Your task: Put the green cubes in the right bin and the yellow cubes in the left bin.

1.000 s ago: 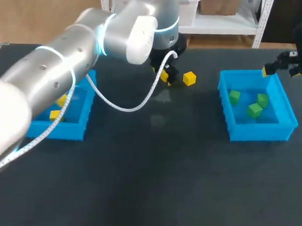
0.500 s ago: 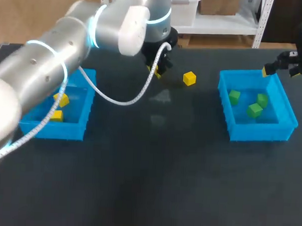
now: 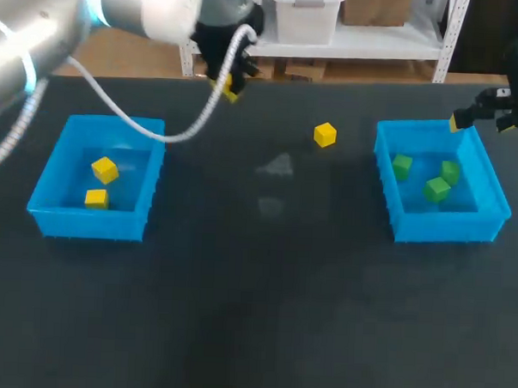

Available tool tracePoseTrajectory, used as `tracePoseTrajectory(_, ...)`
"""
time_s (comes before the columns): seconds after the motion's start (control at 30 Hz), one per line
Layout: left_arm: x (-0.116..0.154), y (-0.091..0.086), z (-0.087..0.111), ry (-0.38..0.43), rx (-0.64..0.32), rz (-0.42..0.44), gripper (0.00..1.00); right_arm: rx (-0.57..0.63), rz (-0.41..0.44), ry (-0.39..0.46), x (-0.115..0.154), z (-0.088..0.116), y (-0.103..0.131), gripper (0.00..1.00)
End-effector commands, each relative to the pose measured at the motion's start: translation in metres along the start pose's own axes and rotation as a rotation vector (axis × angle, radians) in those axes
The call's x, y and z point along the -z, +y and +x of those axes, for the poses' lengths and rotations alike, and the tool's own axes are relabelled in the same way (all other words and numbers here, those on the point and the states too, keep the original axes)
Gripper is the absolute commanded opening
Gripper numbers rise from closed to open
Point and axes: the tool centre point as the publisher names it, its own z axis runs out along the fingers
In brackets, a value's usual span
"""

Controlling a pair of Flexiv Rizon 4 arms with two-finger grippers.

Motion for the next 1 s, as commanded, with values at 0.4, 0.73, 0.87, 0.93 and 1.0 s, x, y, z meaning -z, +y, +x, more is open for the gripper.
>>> tracePoseTrajectory(0.4,0.029,0.077,0.198,-0.147,0.270,-0.029,0.00,-0.001,0.004,-0.003,0.001,0.001,0.001,1.00)
tracePoseTrajectory(0.73,0.005,0.080,0.238,-0.077,0.345,-0.019,0.00,-0.001,0.004,-0.003,0.001,0.001,0.001,1.00)
tracePoseTrajectory(0.87,0.000,0.080,0.236,-0.062,0.346,-0.027,0.51,-0.001,0.004,-0.003,0.001,0.001,0.001,1.00)
tracePoseTrajectory(0.93,-0.001,0.079,0.232,-0.064,0.337,-0.021,1.00,-0.001,0.004,-0.003,0.001,0.001,0.001,1.00)
tracePoseTrajectory(1.0,-0.001,0.077,0.225,-0.069,0.305,-0.012,1.00,-0.001,0.004,-0.003,0.001,0.001,0.001,1.00)
